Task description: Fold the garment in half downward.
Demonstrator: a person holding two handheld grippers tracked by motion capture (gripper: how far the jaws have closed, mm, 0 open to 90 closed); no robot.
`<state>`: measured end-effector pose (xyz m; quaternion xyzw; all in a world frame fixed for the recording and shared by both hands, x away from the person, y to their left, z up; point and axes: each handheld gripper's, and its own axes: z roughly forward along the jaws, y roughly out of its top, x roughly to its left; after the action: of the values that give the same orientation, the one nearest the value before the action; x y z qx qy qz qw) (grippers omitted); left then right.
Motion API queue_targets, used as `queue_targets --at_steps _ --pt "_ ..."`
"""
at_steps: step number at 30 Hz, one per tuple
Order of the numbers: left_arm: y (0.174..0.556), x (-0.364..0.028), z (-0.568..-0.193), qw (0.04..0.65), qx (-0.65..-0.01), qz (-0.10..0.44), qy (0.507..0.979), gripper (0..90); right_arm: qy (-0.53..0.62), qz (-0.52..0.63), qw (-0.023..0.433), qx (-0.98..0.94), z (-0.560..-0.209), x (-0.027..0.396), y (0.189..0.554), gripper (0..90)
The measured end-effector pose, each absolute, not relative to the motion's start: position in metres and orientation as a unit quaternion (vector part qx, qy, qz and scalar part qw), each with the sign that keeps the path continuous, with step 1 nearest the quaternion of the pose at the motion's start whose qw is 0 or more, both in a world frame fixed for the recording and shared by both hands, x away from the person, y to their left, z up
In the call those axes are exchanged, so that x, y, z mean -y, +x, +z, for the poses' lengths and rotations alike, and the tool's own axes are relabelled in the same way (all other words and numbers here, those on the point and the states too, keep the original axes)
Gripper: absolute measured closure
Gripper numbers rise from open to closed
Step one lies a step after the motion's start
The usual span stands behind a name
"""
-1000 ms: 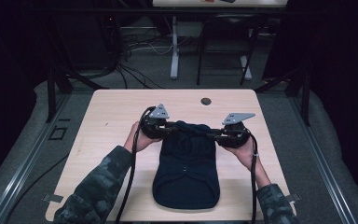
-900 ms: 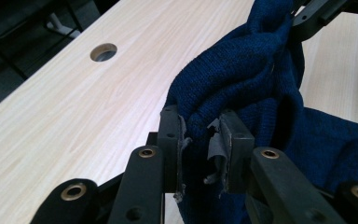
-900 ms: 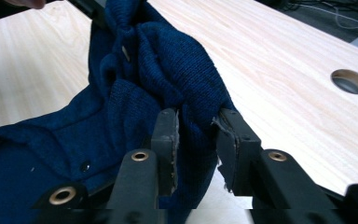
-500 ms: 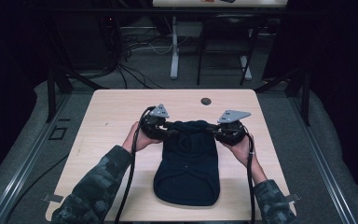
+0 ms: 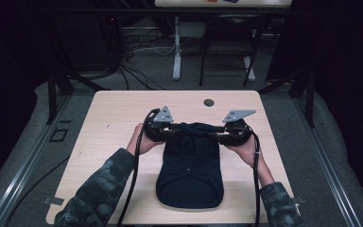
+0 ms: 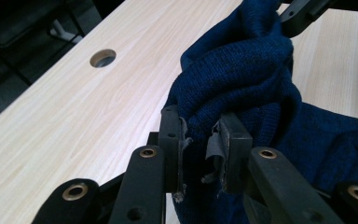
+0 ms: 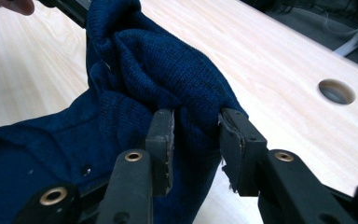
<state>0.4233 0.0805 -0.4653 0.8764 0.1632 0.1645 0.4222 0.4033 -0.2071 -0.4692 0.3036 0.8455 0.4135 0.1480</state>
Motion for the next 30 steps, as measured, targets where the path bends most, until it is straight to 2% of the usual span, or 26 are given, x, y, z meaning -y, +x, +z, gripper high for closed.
queue_targets --at_steps 2,4,5,11,12,14,16,17,20,22,27,29,30 --pt "0.421 -0.079 -0.464 0.423 -0.157 0.173 0.875 74.9 0.306 0.412 0.137 -0.847 -0.470 0.207 0.405 63.3" --pt "0.419 -0.079 -0.463 0.422 -0.153 0.179 0.875 74.8 0.304 0.405 0.152 -0.849 -0.469 0.205 0.403 74.1" --pt "0.419 -0.079 -0.462 0.423 -0.153 0.182 0.874 74.6 0.303 0.405 0.163 -0.847 -0.468 0.205 0.402 76.6" --pt "0.424 -0.082 -0.460 0.417 -0.167 0.161 0.879 69.2 0.293 0.412 0.234 -0.831 -0.462 0.198 0.396 80.3" --pt "0.425 -0.082 -0.460 0.412 -0.167 0.149 0.883 65.2 0.289 0.413 0.240 -0.830 -0.462 0.197 0.395 80.4" --pt "0.426 -0.077 -0.464 0.386 -0.186 0.138 0.893 48.5 0.275 0.416 0.250 -0.830 -0.462 0.195 0.392 80.4" --pt "0.427 -0.074 -0.468 0.373 -0.187 0.133 0.899 43.6 0.268 0.418 0.253 -0.830 -0.463 0.193 0.390 80.5" --pt "0.426 -0.073 -0.470 0.373 -0.184 0.141 0.898 45.4 0.264 0.419 0.254 -0.831 -0.463 0.192 0.389 80.5" --pt "0.426 -0.077 -0.470 0.390 -0.184 0.154 0.889 65.1 0.257 0.421 0.261 -0.830 -0.463 0.193 0.386 80.3" --pt "0.425 -0.078 -0.469 0.396 -0.185 0.163 0.884 71.2 0.258 0.417 0.256 -0.833 -0.464 0.195 0.387 79.8" --pt "0.424 -0.076 -0.463 0.406 -0.181 0.195 0.874 74.5 0.271 0.416 0.236 -0.835 -0.461 0.197 0.396 76.7" --pt "0.422 -0.075 -0.461 0.408 -0.177 0.207 0.871 74.6 0.281 0.417 0.224 -0.835 -0.459 0.197 0.398 71.4" --pt "0.421 -0.075 -0.461 0.409 -0.173 0.209 0.871 74.7 0.281 0.421 0.209 -0.837 -0.459 0.198 0.399 63.3"
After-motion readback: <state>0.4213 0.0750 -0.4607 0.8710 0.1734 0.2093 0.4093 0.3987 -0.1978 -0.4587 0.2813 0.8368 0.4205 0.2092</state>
